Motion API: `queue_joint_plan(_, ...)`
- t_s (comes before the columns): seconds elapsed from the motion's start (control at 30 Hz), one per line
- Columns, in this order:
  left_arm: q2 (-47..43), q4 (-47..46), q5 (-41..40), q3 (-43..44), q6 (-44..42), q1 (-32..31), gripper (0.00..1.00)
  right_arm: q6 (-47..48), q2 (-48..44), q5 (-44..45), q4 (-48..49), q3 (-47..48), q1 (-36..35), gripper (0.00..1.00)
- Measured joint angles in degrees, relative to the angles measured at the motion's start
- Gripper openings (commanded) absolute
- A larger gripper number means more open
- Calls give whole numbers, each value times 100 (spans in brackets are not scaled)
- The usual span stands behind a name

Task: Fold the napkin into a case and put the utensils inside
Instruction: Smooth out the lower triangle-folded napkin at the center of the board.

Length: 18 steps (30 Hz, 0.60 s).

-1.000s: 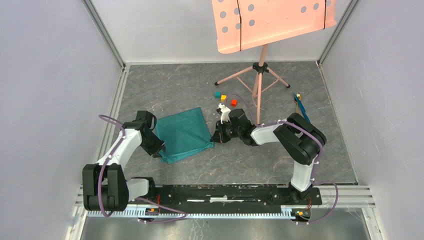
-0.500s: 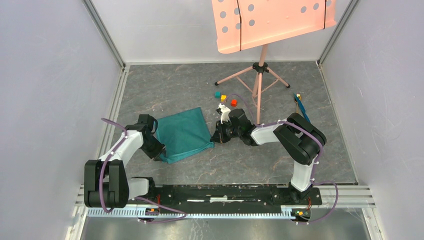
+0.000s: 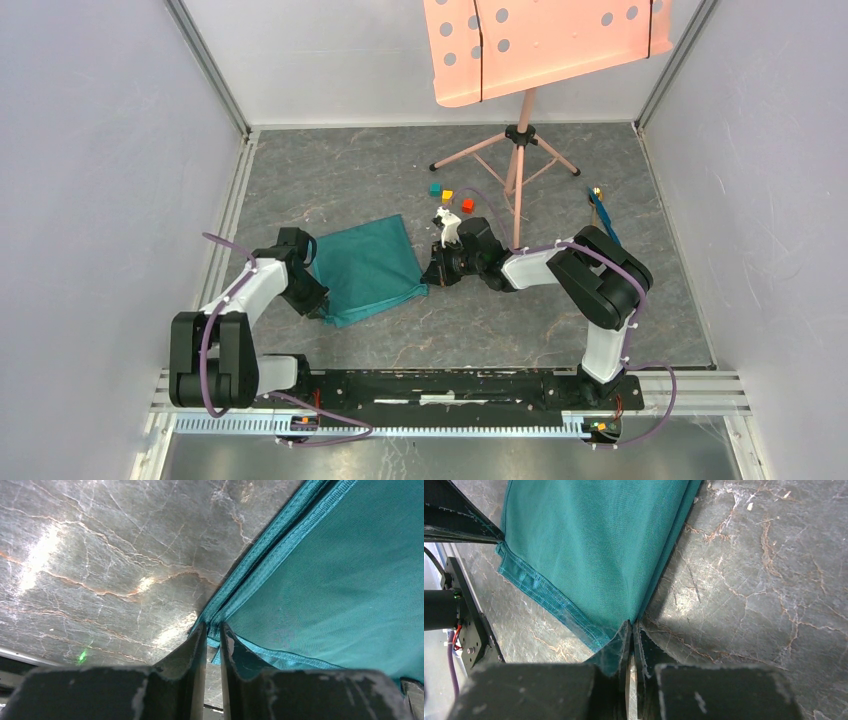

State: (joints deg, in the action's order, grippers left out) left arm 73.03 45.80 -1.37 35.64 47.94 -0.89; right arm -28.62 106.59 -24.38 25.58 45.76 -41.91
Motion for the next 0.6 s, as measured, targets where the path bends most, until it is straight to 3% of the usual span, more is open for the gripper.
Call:
queue_joint_plan(0.2, -2, -61, 0, 0, -2, 0, 3, 0, 2, -15, 2, 0, 0, 7)
queue_joint_plan(0.6, -560, 72, 192, -13, 50, -50, 2, 0, 2, -20, 4, 0, 0, 7)
